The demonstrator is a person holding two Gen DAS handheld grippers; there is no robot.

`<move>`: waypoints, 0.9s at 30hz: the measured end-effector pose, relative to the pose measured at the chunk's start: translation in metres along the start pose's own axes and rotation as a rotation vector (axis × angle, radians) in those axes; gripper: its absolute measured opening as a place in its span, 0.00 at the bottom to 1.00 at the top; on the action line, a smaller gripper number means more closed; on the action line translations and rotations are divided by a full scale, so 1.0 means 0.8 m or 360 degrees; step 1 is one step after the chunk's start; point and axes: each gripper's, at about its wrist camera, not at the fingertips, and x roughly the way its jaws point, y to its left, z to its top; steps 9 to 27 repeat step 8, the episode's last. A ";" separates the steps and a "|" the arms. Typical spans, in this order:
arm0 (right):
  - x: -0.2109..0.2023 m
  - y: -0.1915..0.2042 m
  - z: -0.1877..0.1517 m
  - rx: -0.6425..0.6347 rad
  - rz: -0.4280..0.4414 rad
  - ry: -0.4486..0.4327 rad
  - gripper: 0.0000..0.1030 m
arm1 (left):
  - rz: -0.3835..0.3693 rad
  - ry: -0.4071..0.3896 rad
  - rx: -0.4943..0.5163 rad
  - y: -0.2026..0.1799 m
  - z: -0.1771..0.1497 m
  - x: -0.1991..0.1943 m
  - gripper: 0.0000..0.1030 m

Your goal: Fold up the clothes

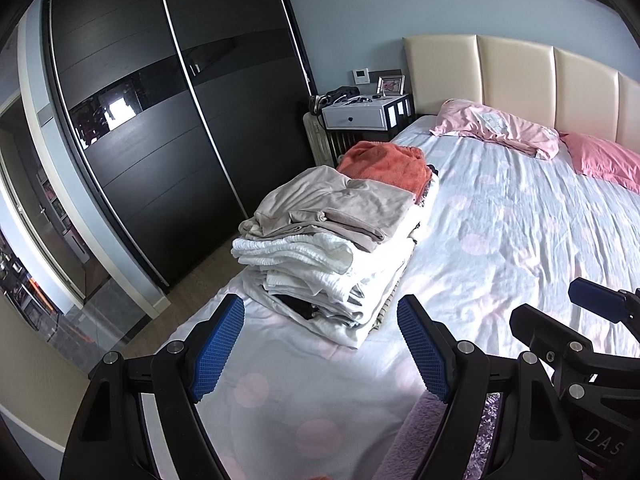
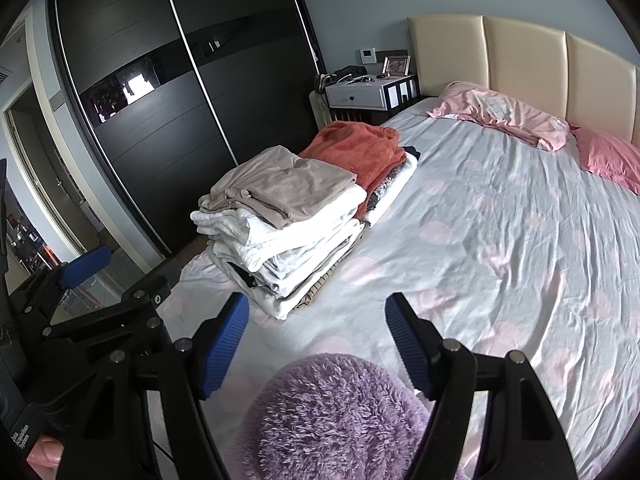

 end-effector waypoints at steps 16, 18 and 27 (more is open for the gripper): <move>-0.003 -0.001 -0.003 0.0007 0.0013 0.0004 0.68 | -0.0015 -0.0009 -0.0013 0.002 -0.004 -0.003 0.78; -0.003 -0.001 -0.003 0.0007 0.0013 0.0004 0.68 | -0.0015 -0.0009 -0.0013 0.002 -0.004 -0.003 0.78; -0.003 -0.001 -0.003 0.0007 0.0013 0.0004 0.68 | -0.0015 -0.0009 -0.0013 0.002 -0.004 -0.003 0.78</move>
